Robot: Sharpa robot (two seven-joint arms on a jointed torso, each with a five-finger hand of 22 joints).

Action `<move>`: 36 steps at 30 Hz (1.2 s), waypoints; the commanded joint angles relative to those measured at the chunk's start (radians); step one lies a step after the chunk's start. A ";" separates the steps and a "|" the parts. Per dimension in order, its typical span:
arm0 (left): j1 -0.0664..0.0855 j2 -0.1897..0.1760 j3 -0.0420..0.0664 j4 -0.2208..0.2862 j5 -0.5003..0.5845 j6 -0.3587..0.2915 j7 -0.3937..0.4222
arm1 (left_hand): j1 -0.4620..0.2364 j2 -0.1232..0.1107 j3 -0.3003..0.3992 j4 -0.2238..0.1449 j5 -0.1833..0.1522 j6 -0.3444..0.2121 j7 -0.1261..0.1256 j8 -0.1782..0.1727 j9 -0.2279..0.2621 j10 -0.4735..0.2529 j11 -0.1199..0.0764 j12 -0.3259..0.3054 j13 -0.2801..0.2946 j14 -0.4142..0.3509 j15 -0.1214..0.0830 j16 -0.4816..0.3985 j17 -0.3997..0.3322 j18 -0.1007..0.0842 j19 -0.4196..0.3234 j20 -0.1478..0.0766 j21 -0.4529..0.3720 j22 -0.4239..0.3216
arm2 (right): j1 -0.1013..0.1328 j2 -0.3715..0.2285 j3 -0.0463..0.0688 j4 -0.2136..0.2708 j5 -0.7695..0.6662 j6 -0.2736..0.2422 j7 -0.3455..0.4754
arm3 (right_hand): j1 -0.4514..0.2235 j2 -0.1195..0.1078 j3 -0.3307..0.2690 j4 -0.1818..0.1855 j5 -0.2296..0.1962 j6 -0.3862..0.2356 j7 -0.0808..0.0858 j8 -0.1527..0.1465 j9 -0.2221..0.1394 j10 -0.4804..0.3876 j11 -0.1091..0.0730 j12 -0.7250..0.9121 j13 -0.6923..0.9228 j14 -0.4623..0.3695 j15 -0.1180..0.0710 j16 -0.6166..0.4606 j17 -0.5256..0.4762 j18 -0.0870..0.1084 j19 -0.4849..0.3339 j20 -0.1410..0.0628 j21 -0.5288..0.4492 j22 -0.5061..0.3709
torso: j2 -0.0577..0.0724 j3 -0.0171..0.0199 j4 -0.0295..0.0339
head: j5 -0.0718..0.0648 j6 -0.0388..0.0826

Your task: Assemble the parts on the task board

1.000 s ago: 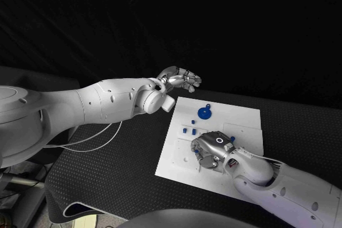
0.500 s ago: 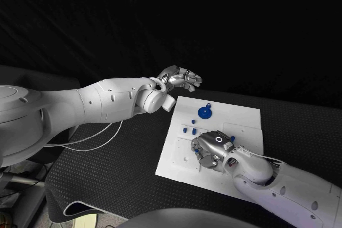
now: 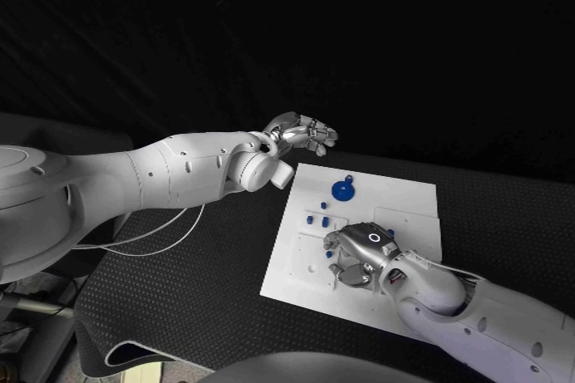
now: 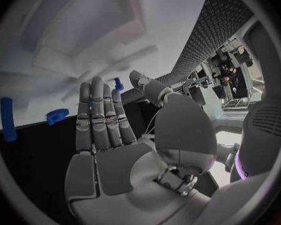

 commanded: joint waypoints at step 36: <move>0.001 -0.002 0.000 -0.013 0.006 0.021 0.008 | -0.009 -0.001 -0.002 0.009 -0.002 -0.008 0.000 -0.003 -0.001 -0.008 0.003 0.001 -0.001 0.003 0.002 -0.009 0.003 0.000 0.001 0.008 -0.005 0.003 | 0.173 -0.245 0.081 0.110 0.103 0.239 0.003 | -0.075 -0.001 -0.125 -0.041 0.068 -0.061 -0.021 -0.011 -0.016 -0.072 -0.009 0.002 -0.051 0.076 -0.025 0.063 0.113 0.021 0.098 -0.053 0.093 0.045 | 0.002 0.0023 -0.0003 | -0.098 0.086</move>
